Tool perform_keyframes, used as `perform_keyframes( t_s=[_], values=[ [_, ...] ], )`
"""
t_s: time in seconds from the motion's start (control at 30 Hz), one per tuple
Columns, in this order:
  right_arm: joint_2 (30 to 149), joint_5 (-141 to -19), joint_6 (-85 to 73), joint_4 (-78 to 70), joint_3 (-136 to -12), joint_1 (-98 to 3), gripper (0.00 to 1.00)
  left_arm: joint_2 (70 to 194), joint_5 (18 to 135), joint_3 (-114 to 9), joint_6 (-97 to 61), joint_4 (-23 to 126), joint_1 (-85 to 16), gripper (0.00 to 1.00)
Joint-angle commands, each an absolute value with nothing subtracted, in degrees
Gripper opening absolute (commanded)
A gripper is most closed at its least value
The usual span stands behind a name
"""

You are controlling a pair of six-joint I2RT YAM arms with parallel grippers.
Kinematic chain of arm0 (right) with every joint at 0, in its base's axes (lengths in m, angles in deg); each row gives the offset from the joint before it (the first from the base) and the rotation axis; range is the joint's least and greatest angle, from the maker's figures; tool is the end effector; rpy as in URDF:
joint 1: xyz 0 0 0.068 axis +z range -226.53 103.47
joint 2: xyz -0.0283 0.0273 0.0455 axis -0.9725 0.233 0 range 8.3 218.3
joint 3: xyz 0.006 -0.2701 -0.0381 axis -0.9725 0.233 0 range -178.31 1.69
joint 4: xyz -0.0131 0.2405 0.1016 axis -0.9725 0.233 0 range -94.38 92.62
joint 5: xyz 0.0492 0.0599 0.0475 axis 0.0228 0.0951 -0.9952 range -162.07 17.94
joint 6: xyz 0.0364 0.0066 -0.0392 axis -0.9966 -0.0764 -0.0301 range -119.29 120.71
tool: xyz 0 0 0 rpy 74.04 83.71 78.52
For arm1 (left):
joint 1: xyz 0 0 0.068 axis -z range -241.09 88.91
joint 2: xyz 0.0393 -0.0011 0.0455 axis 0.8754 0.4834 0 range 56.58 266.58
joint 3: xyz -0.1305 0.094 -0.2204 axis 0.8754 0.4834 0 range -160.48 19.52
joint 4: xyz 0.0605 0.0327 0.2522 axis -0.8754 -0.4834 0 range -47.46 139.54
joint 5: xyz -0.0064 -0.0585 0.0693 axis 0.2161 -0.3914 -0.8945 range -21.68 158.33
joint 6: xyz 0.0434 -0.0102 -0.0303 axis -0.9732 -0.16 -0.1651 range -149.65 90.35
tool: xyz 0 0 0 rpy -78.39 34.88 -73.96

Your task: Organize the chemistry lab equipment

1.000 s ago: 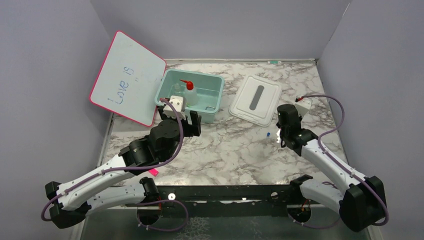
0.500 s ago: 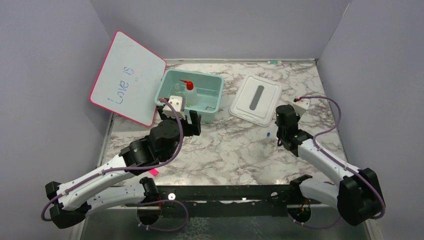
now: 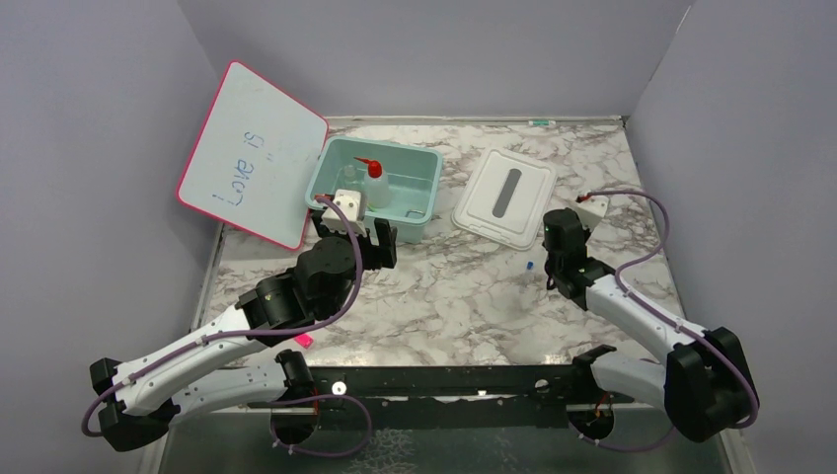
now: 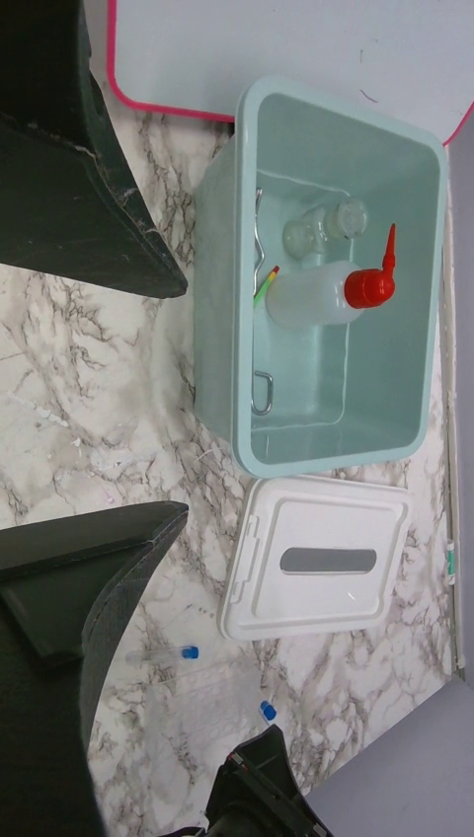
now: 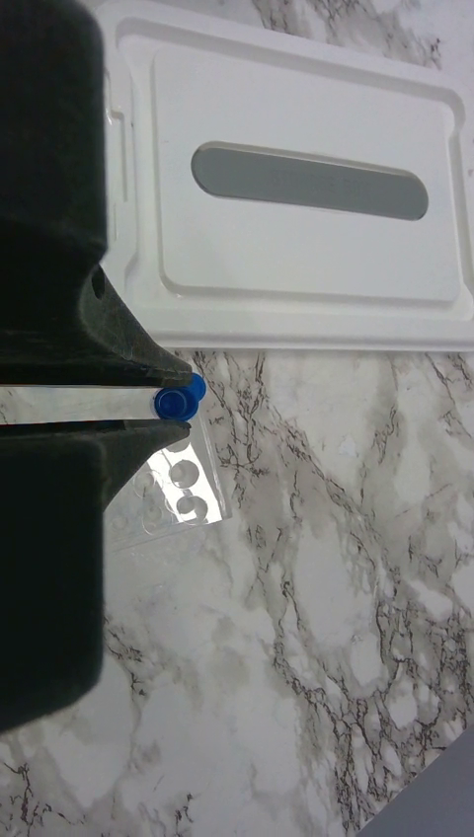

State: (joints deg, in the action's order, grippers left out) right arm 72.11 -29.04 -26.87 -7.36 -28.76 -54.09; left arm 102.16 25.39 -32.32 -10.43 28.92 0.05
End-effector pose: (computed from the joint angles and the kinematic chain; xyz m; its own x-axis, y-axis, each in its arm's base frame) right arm 0.2194 0.0643 0.2152 -0.2916 0.2458 -0.9244 0.4512 0.8875 0.0936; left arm 0.1028 -0.1364 0.3635 -0.2193 -0.1014 -0.9704 0.2653 0.9509 -0.1593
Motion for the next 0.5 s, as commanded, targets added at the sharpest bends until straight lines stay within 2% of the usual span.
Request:
perform_keyframes(
  t_s=[0.0, 0.47],
  values=[
    [72.67, -28.67, -25.93, -9.26, -27.97, -54.16, 0.12, 101.98, 24.12, -32.03, -10.29, 30.22, 0.08, 0.78],
    [73.26, -31.46, -24.02, -11.59, -26.76, -54.11, 0.21, 102.38, 23.91, -32.08, -10.41, 30.31, 0.06, 0.78]
  ],
)
